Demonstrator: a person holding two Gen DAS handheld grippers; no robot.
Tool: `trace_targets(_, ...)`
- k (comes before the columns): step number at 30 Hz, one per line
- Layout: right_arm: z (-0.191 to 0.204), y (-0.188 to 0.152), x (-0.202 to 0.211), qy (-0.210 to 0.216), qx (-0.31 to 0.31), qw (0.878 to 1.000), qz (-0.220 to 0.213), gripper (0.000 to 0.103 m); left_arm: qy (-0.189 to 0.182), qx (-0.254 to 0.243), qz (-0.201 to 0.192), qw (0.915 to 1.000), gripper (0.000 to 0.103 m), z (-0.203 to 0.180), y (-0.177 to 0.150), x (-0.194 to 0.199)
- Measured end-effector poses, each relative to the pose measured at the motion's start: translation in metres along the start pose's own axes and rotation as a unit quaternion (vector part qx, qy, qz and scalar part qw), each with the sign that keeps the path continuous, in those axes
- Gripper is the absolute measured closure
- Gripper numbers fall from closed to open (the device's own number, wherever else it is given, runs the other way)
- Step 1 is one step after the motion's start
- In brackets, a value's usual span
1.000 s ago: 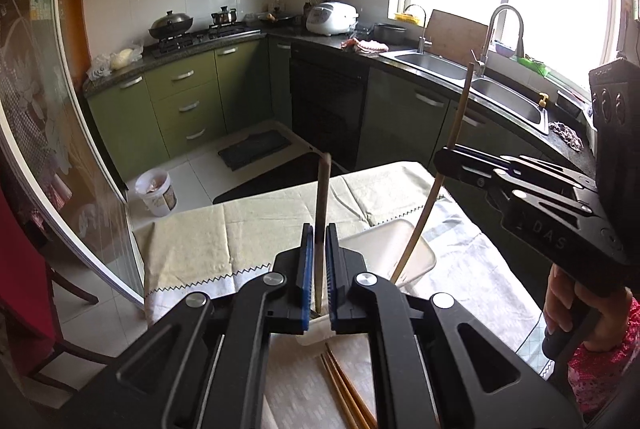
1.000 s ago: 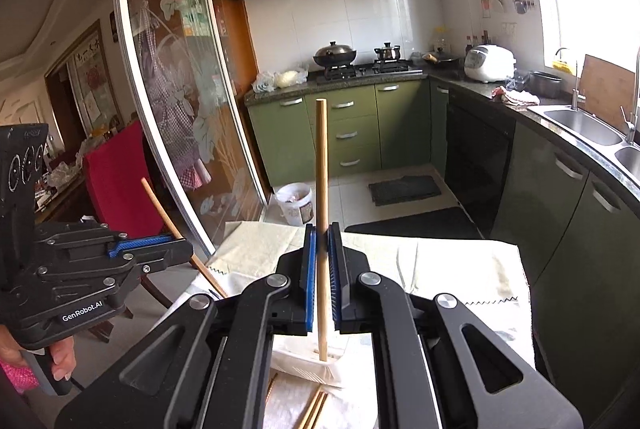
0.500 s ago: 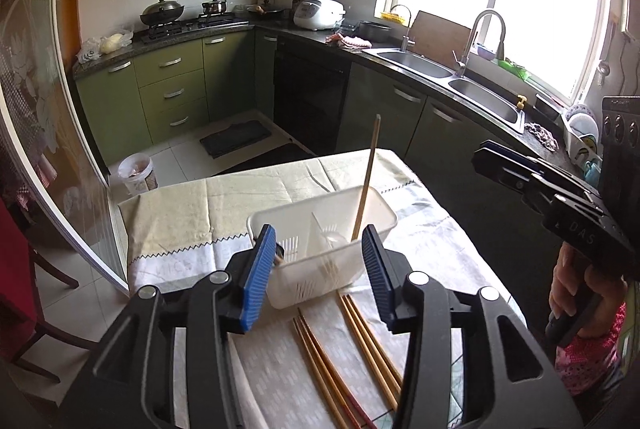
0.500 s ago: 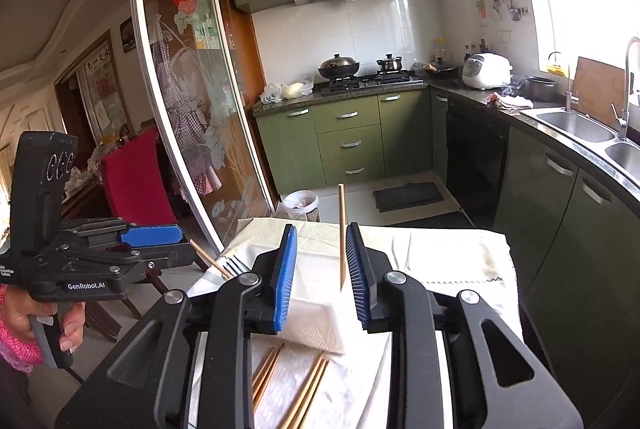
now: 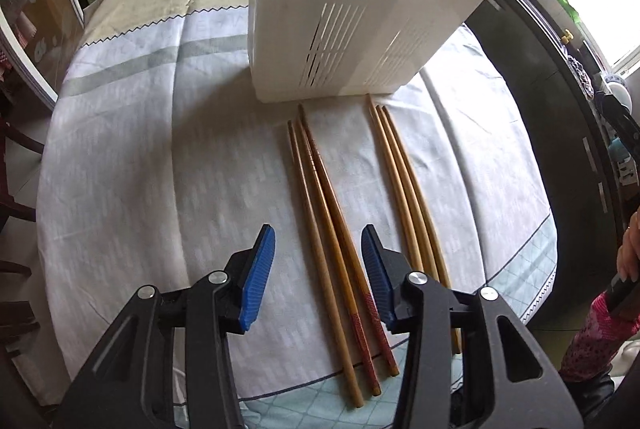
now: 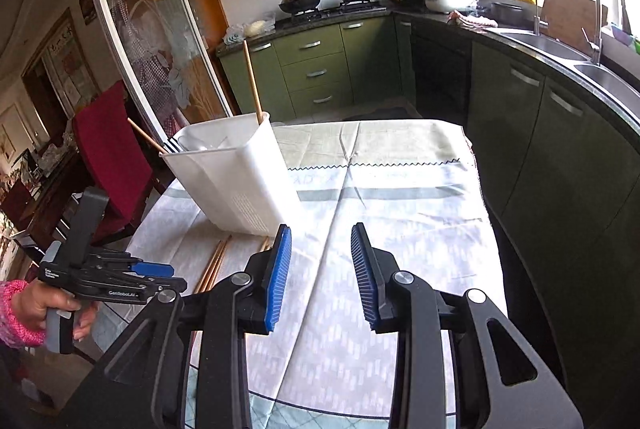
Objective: Organize utensils
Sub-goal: 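Grasp another wooden chopstick with the left gripper while the right gripper returns to the table, then lower the right gripper onto a wooden chopstick and close it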
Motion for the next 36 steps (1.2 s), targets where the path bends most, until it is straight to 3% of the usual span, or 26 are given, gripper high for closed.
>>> trace_targets(6, 0.0, -0.002, -0.009, 0.009, -0.005, 1.0, 0.009, 0.069, 0.034, -0.007, 0.022, 0.9992, 0.078, -0.005, 0.001, -0.02)
trace_targets(17, 0.002, -0.005, -0.021, 0.015, -0.005, 1.0, 0.027, 0.067, 0.071, -0.027, 0.009, 0.9971, 0.081, -0.023, 0.001, -0.03)
trace_targets(19, 0.007, -0.012, -0.03, 0.015, 0.001, 0.999, 0.043, 0.067, 0.075, -0.034, 0.009, 0.9965, 0.091, -0.027, 0.004, -0.032)
trace_targets(22, 0.016, -0.026, -0.054, 0.02, 0.011, 0.996, 0.087, 0.067, 0.071, -0.038, 0.013, 0.9967, 0.095, -0.025, 0.004, -0.033)
trace_targets(29, 0.031, -0.061, -0.124, 0.043, 0.006, 0.981, 0.189, 0.067, 0.088, -0.038, 0.009, 0.9954, 0.097, -0.001, 0.004, -0.035)
trace_targets(36, 0.042, -0.071, -0.161, 0.013, 0.032, 0.974, 0.224, 0.068, 0.089, -0.037, -0.001, 0.9953, 0.097, 0.003, 0.006, -0.037)
Point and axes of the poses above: each gripper's, at about its wrist camera, not at the fingertips, and x roughly against the way its jaws point, z to its left, y to its top, the point moved 5 cm from there along -x, roughly the way its jaws point, and after that the axes turned 14 degrees about y, right-handed, at the moved point
